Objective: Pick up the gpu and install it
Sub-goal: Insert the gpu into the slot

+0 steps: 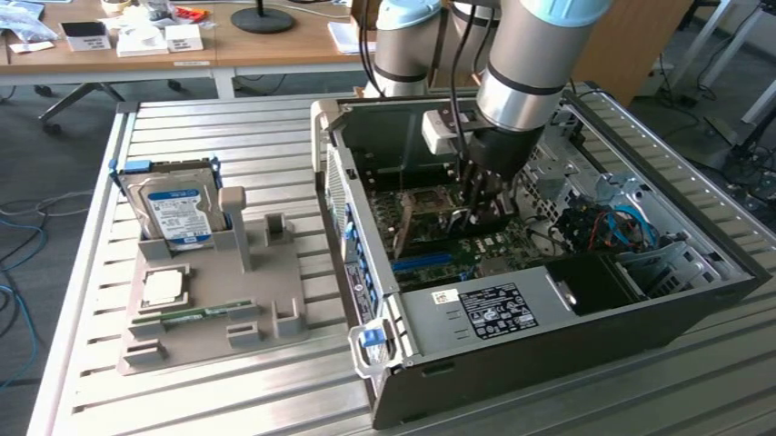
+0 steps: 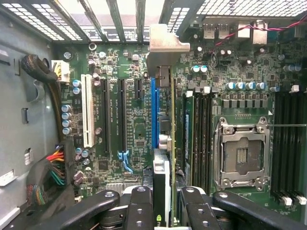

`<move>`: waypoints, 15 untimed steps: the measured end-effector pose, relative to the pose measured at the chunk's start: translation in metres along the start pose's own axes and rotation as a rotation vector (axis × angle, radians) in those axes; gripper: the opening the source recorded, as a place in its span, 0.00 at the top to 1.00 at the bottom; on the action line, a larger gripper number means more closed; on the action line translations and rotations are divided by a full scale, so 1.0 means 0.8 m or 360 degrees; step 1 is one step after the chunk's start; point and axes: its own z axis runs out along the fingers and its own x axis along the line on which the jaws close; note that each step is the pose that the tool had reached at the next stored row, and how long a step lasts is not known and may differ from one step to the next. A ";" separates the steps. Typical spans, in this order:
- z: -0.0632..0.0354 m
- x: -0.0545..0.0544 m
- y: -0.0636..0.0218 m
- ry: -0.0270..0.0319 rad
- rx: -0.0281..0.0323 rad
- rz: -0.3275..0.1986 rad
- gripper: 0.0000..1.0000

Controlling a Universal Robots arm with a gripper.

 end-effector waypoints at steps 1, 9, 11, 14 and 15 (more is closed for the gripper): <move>0.000 0.000 0.000 -0.00002 0.00001 0.0000 0.73; 0.006 0.001 0.008 -0.00004 0.00006 0.0004 0.73; 0.008 0.001 0.009 -0.00001 0.00005 0.0005 0.73; 0.008 0.003 0.010 -0.00002 0.00004 0.0005 0.73; 0.008 0.004 0.010 0.00000 0.00003 0.0005 0.73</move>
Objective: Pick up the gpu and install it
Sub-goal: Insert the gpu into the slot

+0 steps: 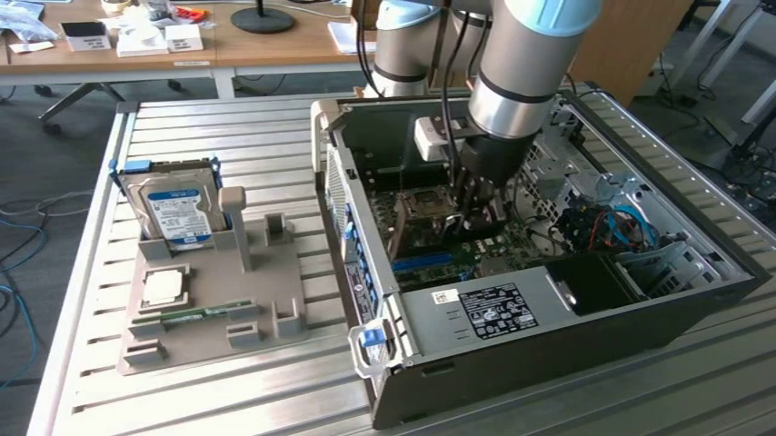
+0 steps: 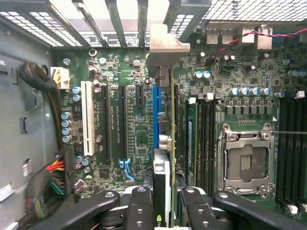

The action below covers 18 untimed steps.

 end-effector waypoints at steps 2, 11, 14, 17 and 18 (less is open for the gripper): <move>0.000 0.002 0.000 -0.00003 0.00002 0.0000 0.73; 0.002 0.004 0.011 -0.00001 0.00004 0.0003 0.73; 0.002 0.006 0.012 0.00000 0.00003 0.0003 0.73; 0.002 0.007 0.014 -0.00002 0.00005 0.0003 0.73; 0.002 0.007 0.015 -0.00002 0.00006 0.0003 0.73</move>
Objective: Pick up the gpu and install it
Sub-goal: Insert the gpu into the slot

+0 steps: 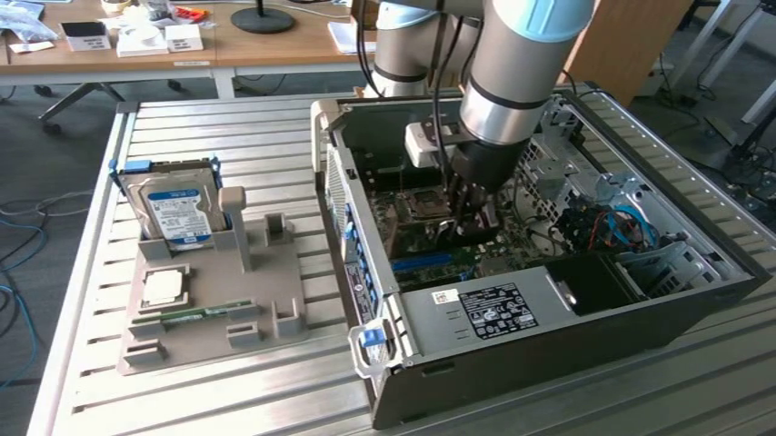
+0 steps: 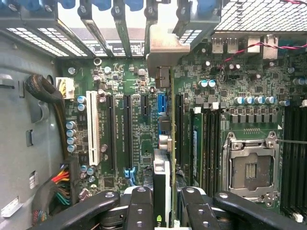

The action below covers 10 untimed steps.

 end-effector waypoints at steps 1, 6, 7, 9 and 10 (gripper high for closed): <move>0.000 0.000 0.001 0.00001 -0.00002 0.0000 0.73; 0.000 0.000 0.007 0.00001 -0.00001 0.0000 0.73; 0.001 0.000 0.008 0.00002 -0.00002 0.0000 0.73; 0.002 0.001 0.010 0.00001 -0.00002 0.0000 0.73; 0.004 0.001 0.010 0.00001 -0.00001 0.0000 0.73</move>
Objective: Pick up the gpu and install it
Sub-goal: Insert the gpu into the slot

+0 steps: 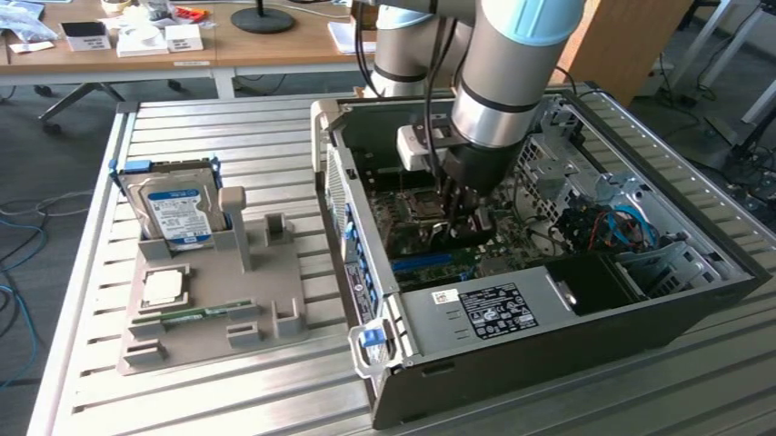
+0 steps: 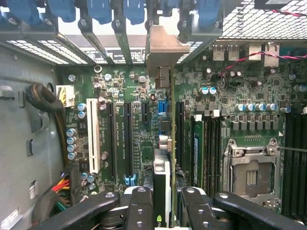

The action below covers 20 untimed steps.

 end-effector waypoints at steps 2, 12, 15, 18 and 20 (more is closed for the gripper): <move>0.002 0.000 0.001 0.00001 -0.00001 0.0000 0.73; 0.005 0.001 0.006 0.00006 -0.00003 0.0000 0.73; 0.007 0.000 0.008 0.00001 0.00000 0.0000 0.73; 0.008 0.000 0.008 0.00004 -0.00002 0.0000 0.73; 0.008 -0.001 0.009 0.00001 0.00000 0.0000 0.73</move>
